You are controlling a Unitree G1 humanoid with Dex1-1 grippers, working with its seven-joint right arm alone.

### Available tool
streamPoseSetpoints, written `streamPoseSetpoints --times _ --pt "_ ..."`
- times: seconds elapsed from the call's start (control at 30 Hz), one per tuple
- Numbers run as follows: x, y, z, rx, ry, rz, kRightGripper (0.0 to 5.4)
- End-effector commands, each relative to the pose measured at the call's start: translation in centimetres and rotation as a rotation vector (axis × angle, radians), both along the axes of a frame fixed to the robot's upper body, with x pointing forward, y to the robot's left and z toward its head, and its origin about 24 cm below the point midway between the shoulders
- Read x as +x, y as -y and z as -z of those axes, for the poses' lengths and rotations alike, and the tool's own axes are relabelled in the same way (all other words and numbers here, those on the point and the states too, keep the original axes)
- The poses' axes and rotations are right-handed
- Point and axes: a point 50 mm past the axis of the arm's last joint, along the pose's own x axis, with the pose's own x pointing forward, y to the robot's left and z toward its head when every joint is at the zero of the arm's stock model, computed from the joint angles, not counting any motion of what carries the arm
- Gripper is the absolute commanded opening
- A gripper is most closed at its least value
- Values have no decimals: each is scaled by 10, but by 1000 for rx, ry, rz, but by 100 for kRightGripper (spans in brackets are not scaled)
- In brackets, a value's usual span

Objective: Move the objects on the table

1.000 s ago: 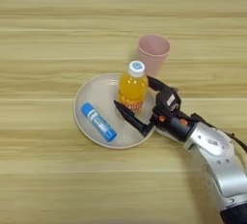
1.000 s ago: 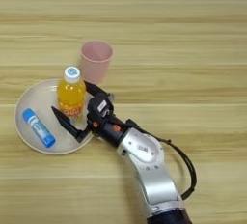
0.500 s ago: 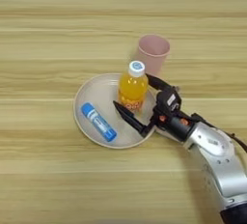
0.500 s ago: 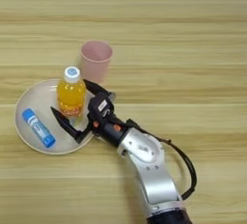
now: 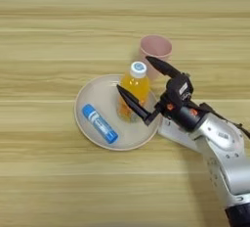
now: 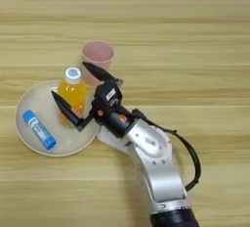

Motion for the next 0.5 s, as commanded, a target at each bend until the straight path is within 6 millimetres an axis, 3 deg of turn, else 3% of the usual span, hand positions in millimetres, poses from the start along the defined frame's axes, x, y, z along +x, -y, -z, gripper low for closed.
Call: streamPoseSetpoints --times 0.03,0.3,0.5 --pt "3 0 -42 52 159 3 537" --pt "-9 17 -81 90 222 -21 537" --pt "-13 56 -96 23 193 -16 537"
